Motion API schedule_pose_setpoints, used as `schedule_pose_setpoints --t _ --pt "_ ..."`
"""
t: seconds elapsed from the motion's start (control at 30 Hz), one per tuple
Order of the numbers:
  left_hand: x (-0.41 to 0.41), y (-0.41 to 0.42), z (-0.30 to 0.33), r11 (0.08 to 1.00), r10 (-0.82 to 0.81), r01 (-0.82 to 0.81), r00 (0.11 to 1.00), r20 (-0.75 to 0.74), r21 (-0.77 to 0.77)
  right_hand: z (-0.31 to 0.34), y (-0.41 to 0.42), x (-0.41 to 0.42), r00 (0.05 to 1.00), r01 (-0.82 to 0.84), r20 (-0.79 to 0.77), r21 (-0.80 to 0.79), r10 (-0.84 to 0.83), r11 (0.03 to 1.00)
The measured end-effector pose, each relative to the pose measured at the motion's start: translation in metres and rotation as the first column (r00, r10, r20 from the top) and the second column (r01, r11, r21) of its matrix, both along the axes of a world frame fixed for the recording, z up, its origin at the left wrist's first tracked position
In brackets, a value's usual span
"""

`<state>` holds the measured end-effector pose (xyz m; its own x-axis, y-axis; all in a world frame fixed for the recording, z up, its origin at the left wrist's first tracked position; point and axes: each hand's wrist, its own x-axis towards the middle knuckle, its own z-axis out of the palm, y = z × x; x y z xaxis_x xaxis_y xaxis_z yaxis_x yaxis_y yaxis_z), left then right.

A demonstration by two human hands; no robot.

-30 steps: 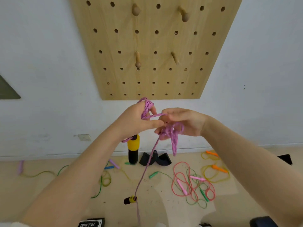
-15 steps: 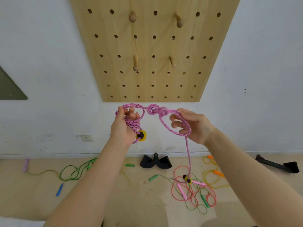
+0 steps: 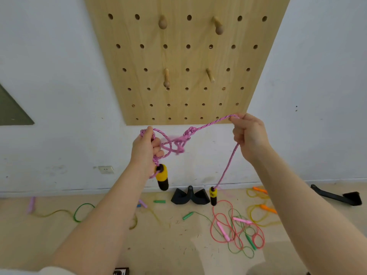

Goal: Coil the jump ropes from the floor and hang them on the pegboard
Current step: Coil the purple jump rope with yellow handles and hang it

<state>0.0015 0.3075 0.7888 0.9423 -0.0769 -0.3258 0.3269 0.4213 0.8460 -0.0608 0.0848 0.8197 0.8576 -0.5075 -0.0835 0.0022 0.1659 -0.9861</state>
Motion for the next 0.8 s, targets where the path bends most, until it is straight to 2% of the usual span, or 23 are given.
schedule_pose_setpoints --t 0.07,0.13,0.2,0.23,0.3,0.33,0.37,0.4,0.5,0.57,0.6,0.63,0.67,0.7,0.73,0.77,0.8 --pt "0.004 0.009 0.0 0.941 -0.081 0.02 0.983 0.168 0.337 0.006 -0.001 0.001 0.999 0.051 0.014 0.122 -0.053 0.991" --pt "0.007 0.021 -0.001 0.807 -0.198 -0.042 0.921 0.336 0.589 0.009 -0.001 0.003 0.992 0.118 0.01 0.26 -0.125 0.958" --pt "0.013 0.036 -0.003 0.616 -0.367 -0.171 0.801 0.473 0.769 0.007 0.0 0.004 0.983 0.173 -0.009 0.379 -0.184 0.909" --pt "0.016 0.043 -0.005 0.478 -0.484 -0.225 0.739 0.469 0.849 0.005 0.001 0.006 0.979 0.191 -0.02 0.418 -0.201 0.888" --pt "0.023 0.051 -0.012 0.157 -0.682 -0.313 0.652 0.332 0.937 -0.003 0.004 0.011 0.969 0.241 -0.066 0.483 -0.239 0.842" --pt "0.028 0.054 -0.017 0.043 -0.724 -0.352 0.634 0.272 0.935 -0.008 0.005 0.014 0.964 0.257 -0.084 0.517 -0.251 0.816" --pt "0.034 0.056 -0.023 -0.01 -0.728 -0.378 0.637 0.253 0.926 -0.012 0.005 0.016 0.959 0.272 -0.087 0.55 -0.27 0.79" --pt "0.039 0.059 -0.031 -0.008 -0.701 -0.383 0.661 0.267 0.924 -0.014 0.005 0.019 0.952 0.282 -0.075 0.594 -0.298 0.754" --pt "0.053 0.076 -0.053 0.155 -0.473 -0.284 0.82 0.323 0.946 -0.018 -0.005 0.02 0.916 0.252 0.009 0.765 -0.4 0.593" --pt "0.059 0.092 -0.067 0.212 -0.304 -0.246 0.903 0.304 0.946 -0.018 -0.018 0.017 0.882 0.171 0.09 0.853 -0.462 0.493" --pt "0.061 0.099 -0.071 0.237 -0.211 -0.221 0.939 0.272 0.946 -0.019 -0.024 0.015 0.884 0.183 0.084 0.843 -0.459 0.506" --pt "0.064 0.105 -0.071 0.315 -0.075 -0.182 0.974 0.215 0.932 -0.02 -0.027 0.013 0.899 0.264 0.029 0.76 -0.437 0.594" --pt "0.068 0.108 -0.071 0.474 0.076 -0.133 0.991 0.109 0.87 -0.023 -0.028 0.012 0.909 0.351 -0.041 0.612 -0.415 0.709" --pt "0.071 0.109 -0.069 0.696 0.188 -0.099 0.981 -0.048 0.711 -0.028 -0.029 0.012 0.907 0.408 -0.101 0.453 -0.409 0.792" --pt "0.073 0.107 -0.066 0.878 0.208 -0.084 0.953 -0.218 0.472 -0.033 -0.027 0.012 0.9 0.435 -0.143 0.328 -0.412 0.838" --pt "0.075 0.106 -0.063 0.966 0.184 -0.109 0.927 -0.328 0.236 -0.041 -0.024 0.013 0.891 0.451 -0.174 0.228 -0.419 0.863" --pt "0.076 0.104 -0.059 0.989 0.146 -0.136 0.914 -0.379 0.053 -0.048 -0.023 0.013 0.879 0.46 -0.204 0.122 -0.431 0.88"
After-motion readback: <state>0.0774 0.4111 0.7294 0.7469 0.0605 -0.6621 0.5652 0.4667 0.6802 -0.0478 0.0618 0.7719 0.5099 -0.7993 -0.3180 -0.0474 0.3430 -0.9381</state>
